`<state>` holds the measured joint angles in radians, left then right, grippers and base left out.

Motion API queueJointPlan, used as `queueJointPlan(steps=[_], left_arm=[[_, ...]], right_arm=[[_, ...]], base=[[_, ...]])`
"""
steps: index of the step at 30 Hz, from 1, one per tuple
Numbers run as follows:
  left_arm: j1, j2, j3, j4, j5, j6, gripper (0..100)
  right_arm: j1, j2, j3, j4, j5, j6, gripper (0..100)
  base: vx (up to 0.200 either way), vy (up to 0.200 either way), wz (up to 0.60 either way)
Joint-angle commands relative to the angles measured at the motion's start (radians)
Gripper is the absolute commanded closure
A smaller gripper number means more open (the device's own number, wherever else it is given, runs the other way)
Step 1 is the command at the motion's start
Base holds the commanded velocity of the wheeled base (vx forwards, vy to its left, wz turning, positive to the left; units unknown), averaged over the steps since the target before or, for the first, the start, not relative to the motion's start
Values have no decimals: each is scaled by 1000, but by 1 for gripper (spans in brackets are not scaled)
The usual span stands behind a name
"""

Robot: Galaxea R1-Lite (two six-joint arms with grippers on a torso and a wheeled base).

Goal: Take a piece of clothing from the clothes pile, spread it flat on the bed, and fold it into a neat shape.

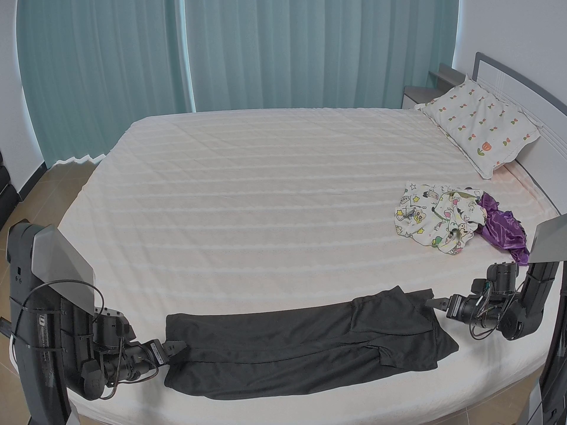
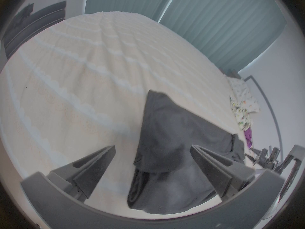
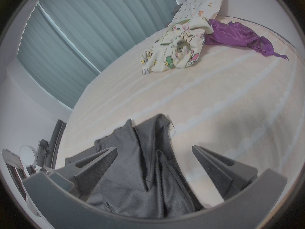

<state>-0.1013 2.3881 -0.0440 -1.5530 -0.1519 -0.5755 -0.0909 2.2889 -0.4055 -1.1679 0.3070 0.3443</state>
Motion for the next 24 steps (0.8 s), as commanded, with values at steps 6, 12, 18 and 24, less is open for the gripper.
queueJointPlan(steps=[6, 12, 18, 24], left_arm=[[17, -207, 27, -18, -34, -127, 0], [12, -213, 41, -18, -38, -254, 0], [5, -205, 41, -18, -51, -285, 0], [-18, -205, 43, -18, -49, -328, 0]], right_arm=[[39, -129, 8, -4, -2, 185, 0], [45, -118, 17, -6, -3, 351, 0], [45, -143, 76, -30, -3, 360, 0], [45, -140, 103, -73, -5, 360, 0]], base=[[0, 0, 0], [-33, 0, 0], [-200, 0, 0], [-200, 0, 0]])
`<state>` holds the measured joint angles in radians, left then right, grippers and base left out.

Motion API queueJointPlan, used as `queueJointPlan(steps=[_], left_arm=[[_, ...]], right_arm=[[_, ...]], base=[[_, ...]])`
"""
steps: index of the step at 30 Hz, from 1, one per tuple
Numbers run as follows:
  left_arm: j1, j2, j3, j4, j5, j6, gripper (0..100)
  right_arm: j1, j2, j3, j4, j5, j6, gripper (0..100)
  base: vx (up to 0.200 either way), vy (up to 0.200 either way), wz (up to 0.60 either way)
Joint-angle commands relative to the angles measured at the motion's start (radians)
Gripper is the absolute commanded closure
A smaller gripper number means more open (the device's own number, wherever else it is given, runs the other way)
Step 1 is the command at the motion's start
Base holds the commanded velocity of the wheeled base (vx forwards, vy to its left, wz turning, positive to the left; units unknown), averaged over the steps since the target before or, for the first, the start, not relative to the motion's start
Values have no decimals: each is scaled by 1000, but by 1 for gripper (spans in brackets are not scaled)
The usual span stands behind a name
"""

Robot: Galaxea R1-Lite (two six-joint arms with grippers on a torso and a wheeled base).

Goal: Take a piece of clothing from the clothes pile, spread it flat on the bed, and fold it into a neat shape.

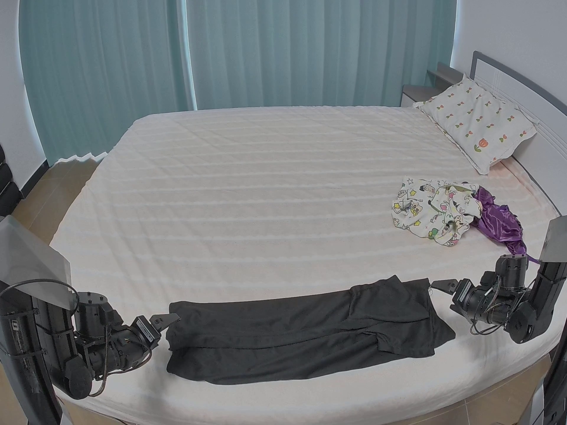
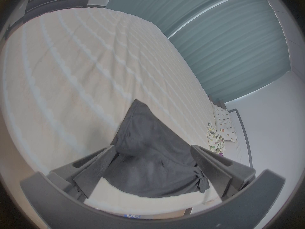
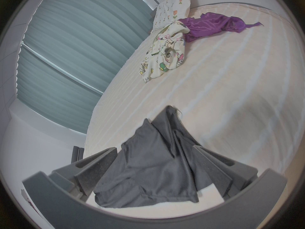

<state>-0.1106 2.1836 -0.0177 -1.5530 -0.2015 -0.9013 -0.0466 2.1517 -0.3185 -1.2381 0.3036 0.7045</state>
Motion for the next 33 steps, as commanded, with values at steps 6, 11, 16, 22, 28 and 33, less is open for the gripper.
queueJointPlan(steps=[6, 11, 16, 22, 28, 33], left_arm=[[-30, 5, 16, 24, 11, 1, 0], [-63, 54, 8, 16, 70, 2, 0], [-118, 102, -25, 13, 151, 5, 0], [-138, 166, -111, 11, 241, 1, 0], [-141, 222, -177, 11, 275, 1, 0], [-164, 269, -231, 11, 341, 18, 0]], right_arm=[[1, -4, 19, -3, -1, 0, 0], [2, 2, 21, -3, -1, -3, 0], [2, 13, 18, -3, -1, -3, 0], [4, 20, 13, -3, -1, -3, 0], [4, 33, 9, -4, -1, -5, 0], [4, 31, 10, -4, -1, -3, 0]], base=[[-167, 0, 0], [0, 0, 0], [0, 0, 0], [0, 0, 0], [0, 0, 0], [0, 0, 0]])
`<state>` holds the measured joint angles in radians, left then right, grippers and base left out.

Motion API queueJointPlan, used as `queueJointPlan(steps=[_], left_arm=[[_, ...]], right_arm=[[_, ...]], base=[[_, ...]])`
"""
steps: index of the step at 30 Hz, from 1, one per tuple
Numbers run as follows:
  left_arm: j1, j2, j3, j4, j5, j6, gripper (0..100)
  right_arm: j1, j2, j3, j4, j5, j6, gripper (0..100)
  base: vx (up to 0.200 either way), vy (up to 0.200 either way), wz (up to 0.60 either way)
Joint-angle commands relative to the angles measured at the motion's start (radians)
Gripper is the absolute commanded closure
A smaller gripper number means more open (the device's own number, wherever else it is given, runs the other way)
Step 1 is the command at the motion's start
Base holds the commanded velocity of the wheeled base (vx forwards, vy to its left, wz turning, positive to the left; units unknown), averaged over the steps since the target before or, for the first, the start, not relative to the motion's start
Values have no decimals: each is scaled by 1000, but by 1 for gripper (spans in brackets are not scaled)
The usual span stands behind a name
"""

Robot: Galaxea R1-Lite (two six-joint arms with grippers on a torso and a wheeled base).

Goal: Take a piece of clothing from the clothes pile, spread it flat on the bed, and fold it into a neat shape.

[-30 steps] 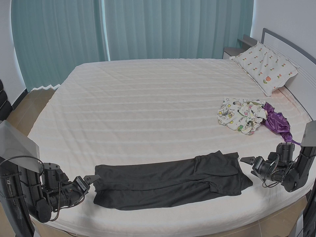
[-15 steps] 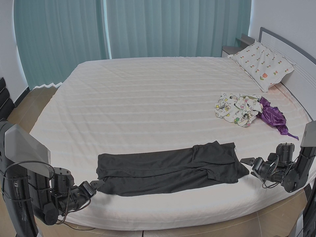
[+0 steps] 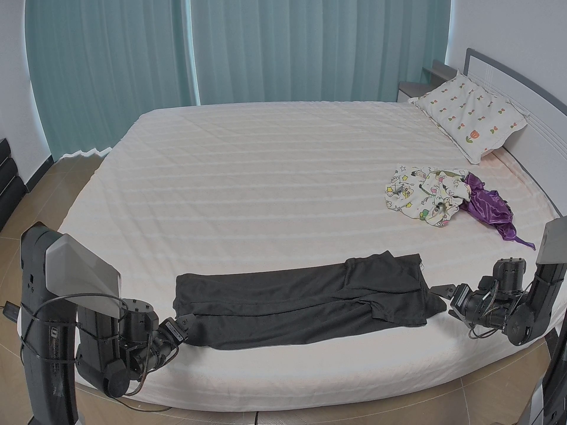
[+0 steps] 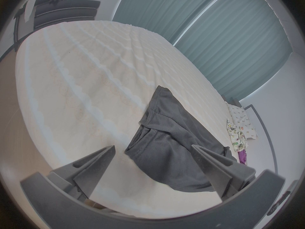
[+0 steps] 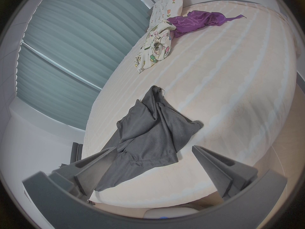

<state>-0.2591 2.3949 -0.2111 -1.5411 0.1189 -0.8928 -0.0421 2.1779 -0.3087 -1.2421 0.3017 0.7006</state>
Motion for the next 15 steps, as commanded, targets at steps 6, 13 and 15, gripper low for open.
queueJointPlan(steps=[6, 13, 15], left_arm=[[-35, 93, -47, -1, 59, 63, 0], [-37, 112, -51, -2, 114, 100, 100], [-35, 107, -39, -2, 130, 81, 100]], right_arm=[[1, 5, -1, 1, -1, 0, 0], [-1, 8, 10, 6, -7, -6, 0], [-1, 8, 11, 10, -7, -9, 0]], base=[[0, 0, 0], [0, 0, 0], [0, 0, 0]])
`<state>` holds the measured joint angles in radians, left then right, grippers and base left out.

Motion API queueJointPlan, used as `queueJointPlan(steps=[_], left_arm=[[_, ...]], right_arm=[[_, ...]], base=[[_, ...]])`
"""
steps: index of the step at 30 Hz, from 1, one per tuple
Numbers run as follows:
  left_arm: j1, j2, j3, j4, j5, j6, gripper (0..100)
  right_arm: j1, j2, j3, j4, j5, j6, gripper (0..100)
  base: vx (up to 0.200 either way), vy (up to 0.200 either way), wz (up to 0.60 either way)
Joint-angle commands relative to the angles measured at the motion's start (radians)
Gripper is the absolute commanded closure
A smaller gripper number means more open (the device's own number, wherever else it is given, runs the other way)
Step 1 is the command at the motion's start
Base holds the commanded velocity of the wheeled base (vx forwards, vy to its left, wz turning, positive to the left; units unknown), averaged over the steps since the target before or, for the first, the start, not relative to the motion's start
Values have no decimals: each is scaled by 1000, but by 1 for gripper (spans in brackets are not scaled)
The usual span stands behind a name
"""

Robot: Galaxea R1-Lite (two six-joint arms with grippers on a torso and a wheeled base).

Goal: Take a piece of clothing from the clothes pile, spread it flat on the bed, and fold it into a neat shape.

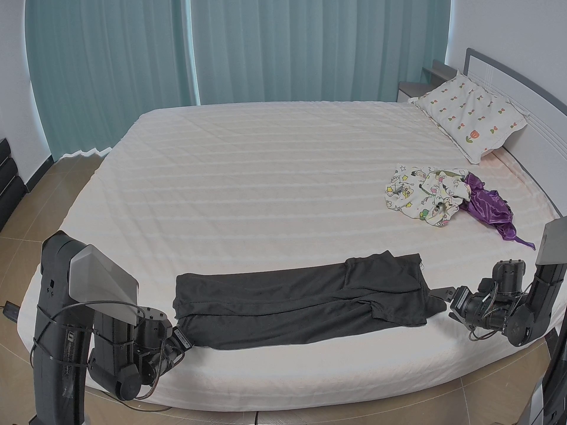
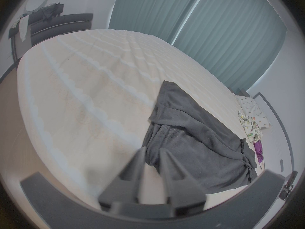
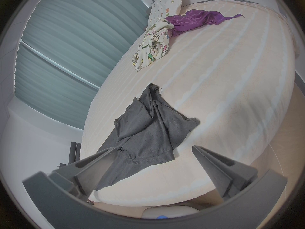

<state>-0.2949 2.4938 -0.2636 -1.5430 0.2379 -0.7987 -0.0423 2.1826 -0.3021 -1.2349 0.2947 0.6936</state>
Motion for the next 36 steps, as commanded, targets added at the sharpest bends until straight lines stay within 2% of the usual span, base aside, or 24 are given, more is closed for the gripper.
queueJointPlan(steps=[1, 8, 18, 19, 25, 31, 33, 34, 36], left_arm=[[0, 7, 15, 0, 11, -16, 100], [3, -39, 127, 0, 17, -39, 100], [0, -35, 139, 1, 8, -42, 100], [0, -35, 139, 1, 8, -42, 0], [19, -58, 153, -2, 8, -42, 0], [102, -207, 152, 0, -15, -40, 0], [118, -247, 149, 1, -43, -42, 0], [146, -313, 141, 9, -114, -43, 0], [168, -340, 112, 21, -178, -42, 0]], right_arm=[[-1, 3, 5, 3, 0, -2, 0], [-4, 45, 6, 8, -2, -34, 0], [-2, 51, 9, 8, -2, -49, 0], [-2, 51, 9, 8, -2, -49, 0], [-4, 51, 8, 8, -2, -49, 0], [-2, 48, 8, 8, -2, -49, 0], [-4, 48, 8, 6, -2, -49, 0], [-2, 49, 8, 6, -2, -49, 0], [-2, 52, 8, 5, -2, -49, 0]], base=[[0, 0, 0], [0, 0, 0], [0, 0, 0], [0, 0, 0], [0, 0, 0], [0, 0, 0], [0, 0, 0], [0, 0, 0], [0, 0, 0]])
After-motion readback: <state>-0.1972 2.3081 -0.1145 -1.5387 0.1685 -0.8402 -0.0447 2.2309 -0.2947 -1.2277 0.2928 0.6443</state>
